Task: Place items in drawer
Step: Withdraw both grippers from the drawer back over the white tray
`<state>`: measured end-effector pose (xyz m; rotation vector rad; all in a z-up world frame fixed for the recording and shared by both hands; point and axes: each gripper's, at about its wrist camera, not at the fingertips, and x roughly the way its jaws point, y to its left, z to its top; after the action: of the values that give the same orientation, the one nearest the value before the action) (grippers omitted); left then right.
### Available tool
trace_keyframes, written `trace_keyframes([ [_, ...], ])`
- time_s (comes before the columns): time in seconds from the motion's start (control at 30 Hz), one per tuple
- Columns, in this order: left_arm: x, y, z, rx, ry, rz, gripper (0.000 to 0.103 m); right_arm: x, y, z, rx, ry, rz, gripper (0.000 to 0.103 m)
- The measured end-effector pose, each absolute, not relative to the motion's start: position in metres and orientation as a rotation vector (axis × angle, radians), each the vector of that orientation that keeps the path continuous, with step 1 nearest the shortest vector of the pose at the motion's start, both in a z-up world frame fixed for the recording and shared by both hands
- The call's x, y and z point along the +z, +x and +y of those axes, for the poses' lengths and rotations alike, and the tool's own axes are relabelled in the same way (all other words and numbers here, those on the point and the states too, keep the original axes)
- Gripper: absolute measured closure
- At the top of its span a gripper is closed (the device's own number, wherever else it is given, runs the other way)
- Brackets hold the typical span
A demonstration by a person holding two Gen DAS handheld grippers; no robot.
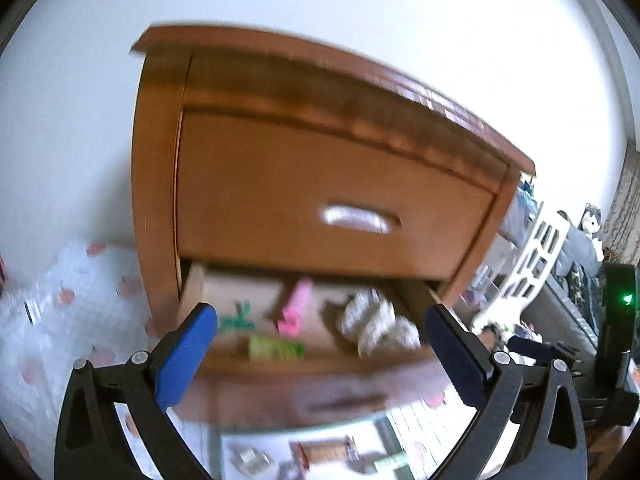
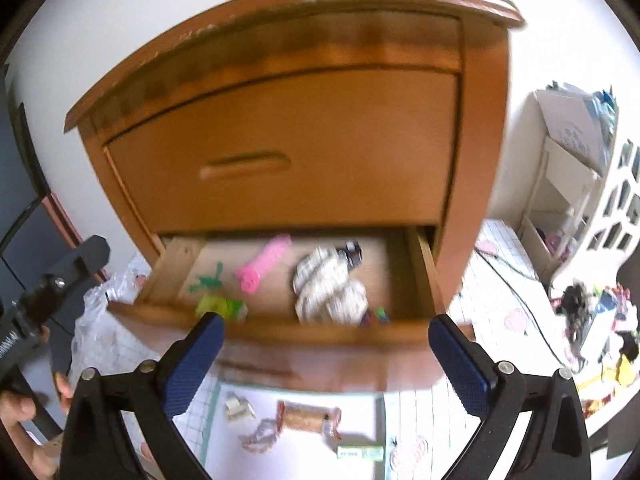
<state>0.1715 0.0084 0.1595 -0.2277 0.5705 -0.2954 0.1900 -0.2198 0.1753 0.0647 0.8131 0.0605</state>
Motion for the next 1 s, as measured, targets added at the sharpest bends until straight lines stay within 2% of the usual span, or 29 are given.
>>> trace_keyframes([
  [0.17, 0.113, 0.153, 0.004, -0.264, -0.237, 0.679, 0.0, 0.135, 0.162, -0.234, 0.04, 0.126, 0.898, 0.0],
  [0.33, 0.039, 0.143, 0.004, -0.225, -0.249, 0.848, 0.0, 0.083, 0.147, -0.246, 0.007, 0.195, 1.001, 0.0],
  [0.63, -0.061, 0.145, -0.005, -0.188, -0.197, 1.102, 0.0, -0.008, 0.147, -0.252, -0.038, 0.241, 1.203, 0.0],
  [0.8, -0.088, 0.141, -0.013, -0.197, -0.162, 1.172, 0.0, -0.05, 0.153, -0.257, -0.058, 0.269, 1.311, 0.0],
  [1.0, -0.111, 0.145, -0.026, -0.214, -0.137, 1.23, 0.0, -0.072, 0.164, -0.261, -0.079, 0.298, 1.359, 0.0],
])
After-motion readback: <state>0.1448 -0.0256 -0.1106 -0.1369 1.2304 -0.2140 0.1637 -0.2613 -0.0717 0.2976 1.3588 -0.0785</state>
